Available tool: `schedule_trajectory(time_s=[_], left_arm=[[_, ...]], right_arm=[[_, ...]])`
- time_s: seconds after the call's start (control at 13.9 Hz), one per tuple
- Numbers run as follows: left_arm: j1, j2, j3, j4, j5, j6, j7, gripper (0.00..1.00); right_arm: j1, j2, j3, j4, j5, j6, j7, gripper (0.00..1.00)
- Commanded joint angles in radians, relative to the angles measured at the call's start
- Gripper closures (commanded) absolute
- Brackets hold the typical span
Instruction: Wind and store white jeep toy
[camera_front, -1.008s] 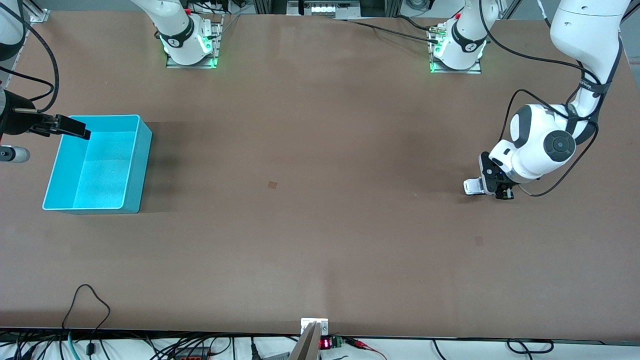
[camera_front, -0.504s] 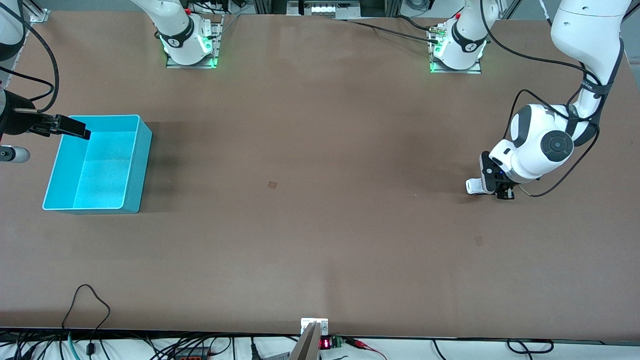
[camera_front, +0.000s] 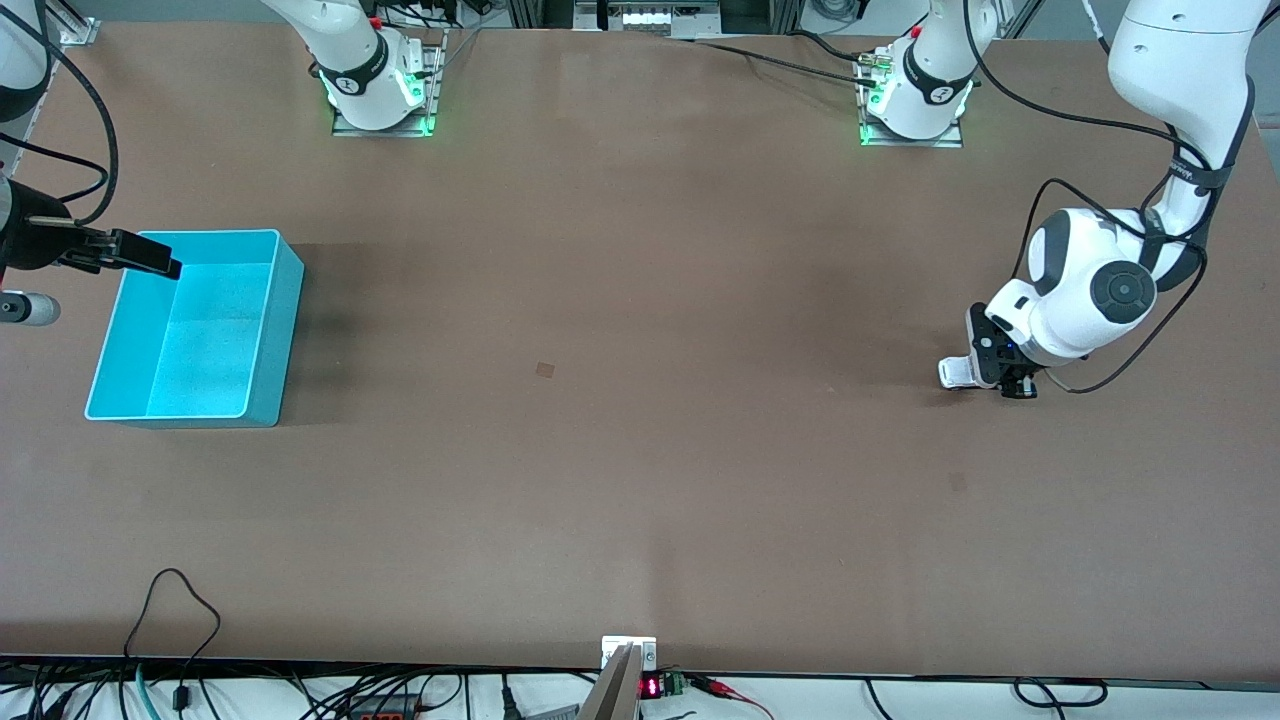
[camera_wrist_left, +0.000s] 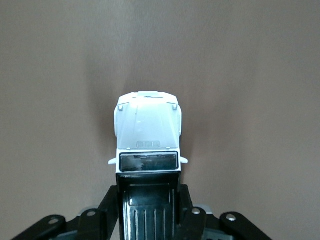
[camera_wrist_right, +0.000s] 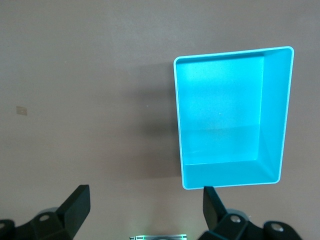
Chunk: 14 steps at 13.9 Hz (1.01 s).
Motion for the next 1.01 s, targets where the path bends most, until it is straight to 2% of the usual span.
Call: schedule_trajectory(time_s=[0.0, 0.94], left_arm=[[0.026, 0.036, -0.013, 0.002, 0.019, 0.003, -0.020, 0.83], [0.061, 0.080, -0.015, 0.005, 0.031, 0.023, 0.012, 0.82]], right_arm=[[-0.001, -0.017, 0.006, -0.015, 0.012, -0.005, 0.014, 0.00], [0.003, -0.017, 0.010, -0.015, 0.011, -0.005, 0.018, 0.00]])
